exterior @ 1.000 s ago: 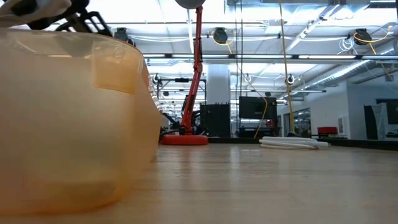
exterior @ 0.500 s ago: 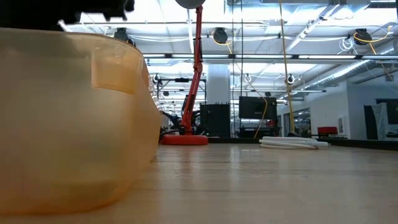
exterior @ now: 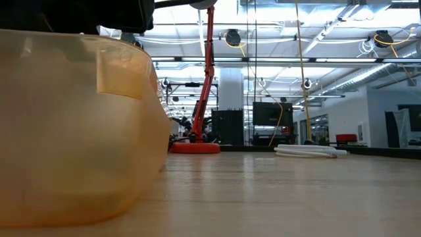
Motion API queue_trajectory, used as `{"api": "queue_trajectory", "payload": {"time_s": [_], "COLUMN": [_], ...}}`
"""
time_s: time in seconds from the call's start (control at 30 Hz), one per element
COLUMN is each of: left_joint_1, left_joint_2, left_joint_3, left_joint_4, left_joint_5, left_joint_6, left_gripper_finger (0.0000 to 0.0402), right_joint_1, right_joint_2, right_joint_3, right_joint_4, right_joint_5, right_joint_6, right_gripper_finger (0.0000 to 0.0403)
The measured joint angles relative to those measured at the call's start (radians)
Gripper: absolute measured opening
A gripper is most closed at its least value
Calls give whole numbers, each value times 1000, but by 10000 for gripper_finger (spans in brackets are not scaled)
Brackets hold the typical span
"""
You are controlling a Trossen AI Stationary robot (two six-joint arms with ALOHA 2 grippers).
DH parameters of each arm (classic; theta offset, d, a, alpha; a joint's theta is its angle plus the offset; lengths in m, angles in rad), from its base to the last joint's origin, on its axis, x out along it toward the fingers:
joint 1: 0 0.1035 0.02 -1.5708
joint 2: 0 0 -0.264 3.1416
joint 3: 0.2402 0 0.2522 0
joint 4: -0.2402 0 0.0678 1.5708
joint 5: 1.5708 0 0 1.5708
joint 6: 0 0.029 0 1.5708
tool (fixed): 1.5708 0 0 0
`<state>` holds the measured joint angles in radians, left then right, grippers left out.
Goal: Pick & Place USB Port
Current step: Put the left white USB cable into the orange bin
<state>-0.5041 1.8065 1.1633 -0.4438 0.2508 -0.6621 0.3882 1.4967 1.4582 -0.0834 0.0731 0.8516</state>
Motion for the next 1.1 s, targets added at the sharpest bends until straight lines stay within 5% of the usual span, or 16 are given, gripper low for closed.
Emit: {"api": "queue_trajectory", "payload": {"time_s": [0.3, 0.73, 0.93, 1.1], "left_joint_1": [-2, 0, -1, 9], "left_joint_2": [-1, -1, -4, -15], "left_joint_3": [0, 0, 0, 0], "left_joint_4": [-49, -47, -6, -78], "left_joint_5": [2, 26, 56, -31], "left_joint_6": [-55, -173, -186, -181], "left_gripper_finger": [191, 292, 296, 274], "right_joint_1": [0, -7, -7, -7], "right_joint_2": [0, 0, 0, 0], "right_joint_3": [0, 0, 0, 0], "right_joint_4": [-7, -38, -42, -49], "right_joint_5": [0, -1, -13, -27], "right_joint_6": [-18, -27, -27, -27], "right_gripper_finger": [100, 100, 100, 100]}}
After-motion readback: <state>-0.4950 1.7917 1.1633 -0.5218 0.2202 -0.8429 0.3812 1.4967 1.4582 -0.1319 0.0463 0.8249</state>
